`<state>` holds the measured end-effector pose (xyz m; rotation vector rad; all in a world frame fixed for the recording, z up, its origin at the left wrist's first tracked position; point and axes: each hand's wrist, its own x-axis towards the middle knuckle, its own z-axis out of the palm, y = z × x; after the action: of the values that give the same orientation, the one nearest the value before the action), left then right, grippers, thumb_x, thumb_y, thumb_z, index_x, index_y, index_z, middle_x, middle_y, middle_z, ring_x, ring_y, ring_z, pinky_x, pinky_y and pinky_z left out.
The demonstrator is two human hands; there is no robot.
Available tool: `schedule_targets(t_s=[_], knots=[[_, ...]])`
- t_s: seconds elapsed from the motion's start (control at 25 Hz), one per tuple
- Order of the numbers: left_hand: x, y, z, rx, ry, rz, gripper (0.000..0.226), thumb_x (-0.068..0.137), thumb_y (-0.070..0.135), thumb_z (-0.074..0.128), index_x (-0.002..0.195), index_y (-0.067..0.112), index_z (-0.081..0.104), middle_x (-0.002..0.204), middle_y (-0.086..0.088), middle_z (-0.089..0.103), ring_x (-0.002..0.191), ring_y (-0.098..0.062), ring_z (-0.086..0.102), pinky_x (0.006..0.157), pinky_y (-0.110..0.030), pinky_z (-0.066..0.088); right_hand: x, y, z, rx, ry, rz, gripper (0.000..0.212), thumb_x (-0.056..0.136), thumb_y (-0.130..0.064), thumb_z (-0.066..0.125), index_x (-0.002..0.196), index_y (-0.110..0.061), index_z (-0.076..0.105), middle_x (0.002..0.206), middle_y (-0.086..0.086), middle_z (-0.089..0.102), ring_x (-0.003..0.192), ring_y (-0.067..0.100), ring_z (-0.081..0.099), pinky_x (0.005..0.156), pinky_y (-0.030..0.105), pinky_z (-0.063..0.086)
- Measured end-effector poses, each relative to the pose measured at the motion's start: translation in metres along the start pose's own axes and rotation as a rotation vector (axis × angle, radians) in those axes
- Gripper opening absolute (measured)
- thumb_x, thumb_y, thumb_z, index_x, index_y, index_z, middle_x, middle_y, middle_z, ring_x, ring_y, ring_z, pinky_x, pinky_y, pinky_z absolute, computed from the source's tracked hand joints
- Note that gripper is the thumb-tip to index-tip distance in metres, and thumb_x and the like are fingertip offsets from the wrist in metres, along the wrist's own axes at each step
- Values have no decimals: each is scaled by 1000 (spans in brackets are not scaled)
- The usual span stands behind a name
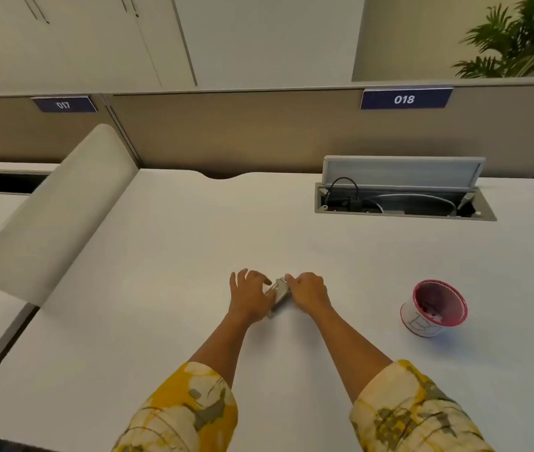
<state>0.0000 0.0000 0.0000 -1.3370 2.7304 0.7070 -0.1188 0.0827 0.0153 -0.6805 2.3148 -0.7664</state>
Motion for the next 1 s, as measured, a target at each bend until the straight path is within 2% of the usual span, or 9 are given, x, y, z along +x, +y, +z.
schedule_targets(t_s=[0.12, 0.2, 0.32, 0.48, 0.56, 0.64, 0.8, 0.88, 1.0], knots=[[-2, -1, 6, -53, 62, -15, 29, 93, 34, 51, 108, 21, 72, 123, -4, 69, 133, -29, 44, 113, -46, 26, -4, 3, 8, 153, -108, 84, 46, 91, -45, 55, 88, -1, 71, 86, 12, 70, 76, 25, 62, 62, 29, 46], [-4, -1, 8, -142, 42, -38, 30, 94, 31, 49, 108, 19, 72, 120, -6, 69, 133, -30, 41, 111, -44, 27, -6, 5, 16, 280, -153, 107, 40, 90, -39, 57, 91, -2, 73, 90, 13, 74, 86, 28, 69, 74, 36, 55], [-4, -1, 13, -235, 1, -67, 29, 95, 31, 50, 113, 20, 69, 128, -7, 64, 136, -28, 35, 110, -39, 25, -15, 8, 26, 444, -171, 129, 29, 91, -30, 55, 104, -11, 73, 99, 9, 75, 95, 26, 70, 88, 40, 56], [-3, 0, 11, -365, 1, -61, 21, 91, 22, 56, 107, 16, 69, 111, -4, 71, 111, -25, 58, 97, -37, 43, -26, 5, 24, 568, -197, 149, 26, 96, -20, 50, 117, -12, 64, 106, 8, 70, 89, 21, 67, 54, 18, 55], [-6, 2, 7, -529, -3, -94, 24, 92, 14, 56, 113, 9, 65, 113, -8, 69, 98, -24, 63, 82, -30, 49, -26, 11, 20, 555, -185, 121, 28, 97, -21, 48, 119, -13, 64, 108, 9, 71, 87, 23, 70, 65, 26, 61], [-8, 5, 6, -620, 11, -132, 28, 93, 12, 55, 119, 5, 62, 117, -10, 66, 96, -25, 65, 76, -29, 51, -27, 16, 15, 550, -183, 68, 33, 98, -23, 47, 127, -15, 60, 112, 11, 71, 90, 26, 72, 74, 31, 62], [-14, 10, 6, -1022, -273, -224, 32, 98, 21, 47, 106, 0, 71, 91, -20, 72, 76, -30, 67, 79, -45, 58, -39, 24, 2, 583, -197, -63, 30, 99, -24, 48, 125, -15, 60, 111, 8, 70, 87, 23, 73, 67, 24, 59], [-20, 12, 6, -1134, -356, -249, 33, 101, 23, 46, 110, 5, 72, 93, -17, 73, 78, -29, 67, 76, -40, 59, -46, 29, -5, 578, -122, -101, 24, 98, -26, 51, 110, -13, 67, 98, 6, 72, 74, 16, 72, 63, 22, 57], [-25, 19, 14, -1183, -355, -271, 30, 104, 24, 46, 111, 8, 71, 100, -13, 69, 86, -26, 66, 76, -40, 58, -47, 44, -13, 593, 194, -23, 27, 94, -37, 56, 93, -12, 66, 85, 4, 71, 71, 15, 68, 67, 26, 53]])
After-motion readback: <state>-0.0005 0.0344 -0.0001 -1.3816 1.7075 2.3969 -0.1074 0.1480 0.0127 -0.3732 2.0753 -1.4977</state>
